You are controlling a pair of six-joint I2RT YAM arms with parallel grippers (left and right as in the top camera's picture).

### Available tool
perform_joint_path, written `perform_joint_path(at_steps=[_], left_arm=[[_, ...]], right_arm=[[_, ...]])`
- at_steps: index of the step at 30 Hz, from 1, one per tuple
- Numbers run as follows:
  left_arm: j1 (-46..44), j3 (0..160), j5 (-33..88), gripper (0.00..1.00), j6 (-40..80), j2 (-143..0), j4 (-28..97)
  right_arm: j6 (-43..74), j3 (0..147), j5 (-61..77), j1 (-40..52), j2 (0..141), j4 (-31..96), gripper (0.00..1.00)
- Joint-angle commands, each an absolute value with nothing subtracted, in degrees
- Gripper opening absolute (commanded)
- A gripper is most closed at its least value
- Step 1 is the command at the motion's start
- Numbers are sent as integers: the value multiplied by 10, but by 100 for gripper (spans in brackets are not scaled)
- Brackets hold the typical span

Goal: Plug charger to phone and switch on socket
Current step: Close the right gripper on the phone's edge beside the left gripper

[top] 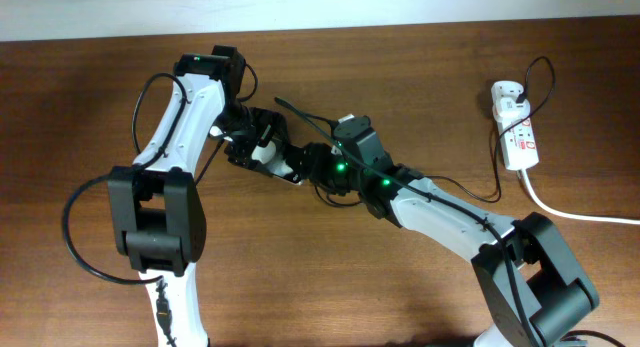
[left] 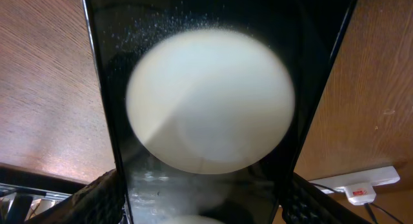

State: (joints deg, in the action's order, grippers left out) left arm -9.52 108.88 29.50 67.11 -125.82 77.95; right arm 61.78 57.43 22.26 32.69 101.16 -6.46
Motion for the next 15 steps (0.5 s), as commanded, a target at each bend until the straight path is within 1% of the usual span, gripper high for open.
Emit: perform_joint_path(at_steps=[1, 7, 15], left_arm=[[-98, 1101, 297, 0, 677, -1257, 781], [-98, 1101, 297, 0, 677, -1257, 781], [-98, 1101, 297, 1, 677, -1257, 785]], right_arm=[[620, 585, 207, 331, 1016, -69, 48], [620, 585, 187, 350, 1016, -72, 47], [620, 585, 157, 353, 1016, -77, 46]])
